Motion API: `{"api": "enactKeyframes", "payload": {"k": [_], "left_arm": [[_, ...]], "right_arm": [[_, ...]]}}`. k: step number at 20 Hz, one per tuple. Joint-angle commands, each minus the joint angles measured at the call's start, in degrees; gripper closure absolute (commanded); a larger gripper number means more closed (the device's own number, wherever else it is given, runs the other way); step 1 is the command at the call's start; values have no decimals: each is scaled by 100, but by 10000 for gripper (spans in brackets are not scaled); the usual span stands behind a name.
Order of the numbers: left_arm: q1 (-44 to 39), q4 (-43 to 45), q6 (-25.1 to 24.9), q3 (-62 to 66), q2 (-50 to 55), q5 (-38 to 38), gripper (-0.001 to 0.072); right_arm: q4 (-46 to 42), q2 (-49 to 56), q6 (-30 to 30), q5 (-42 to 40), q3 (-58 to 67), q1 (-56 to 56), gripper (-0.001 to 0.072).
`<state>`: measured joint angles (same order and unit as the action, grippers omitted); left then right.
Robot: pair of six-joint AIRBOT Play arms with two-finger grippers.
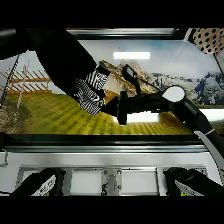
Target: Fold the clothes and pants, and hang the long-sleeved shirts on hangers.
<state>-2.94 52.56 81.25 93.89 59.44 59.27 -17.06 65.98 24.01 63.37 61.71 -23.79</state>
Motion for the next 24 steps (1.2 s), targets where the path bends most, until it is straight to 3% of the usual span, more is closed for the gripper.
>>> {"api": "enactKeyframes", "payload": {"k": [1,3,6,9,13,15,18,19,20,21,22,24], "left_arm": [[-7,-15,223,-39,-275,-28,691],[-7,-22,393,-39,-330,15,691],[-214,-9,627,-39,-330,72,691],[-1185,2,627,-39,-199,-345,691],[-3220,44,619,-39,726,-1445,691],[-4113,42,616,120,1545,-2218,691],[-4854,26,621,1423,3161,-1867,690],[-4931,24,627,2000,3679,-1510,620],[-4929,20,776,2481,4057,-1182,277],[-4822,-20,1104,2754,4277,-986,38],[-4629,-15,1353,2761,4297,-807,25],[-4033,-7,1375,2153,3891,-496,25]], "right_arm": [[466,-203,7,870,2,544,687],[946,-210,2,1145,2,682,686],[592,-319,192,1130,7,942,693],[-817,-960,1534,142,4,1757,693],[-2483,-2212,3209,-1279,4,3276,693],[-2940,-2702,3694,-1469,4,4002,693],[-3300,-3152,3926,-1307,2,4887,693],[-3335,-3233,3928,-1200,2,5134,693],[-3335,-3276,3926,-1080,2,5342,693],[-3335,-3300,3926,-931,2,5534,692],[-3335,-3298,3926,-837,2,5654,692],[-3353,-3296,3926,-780,2,5740,692]]}}
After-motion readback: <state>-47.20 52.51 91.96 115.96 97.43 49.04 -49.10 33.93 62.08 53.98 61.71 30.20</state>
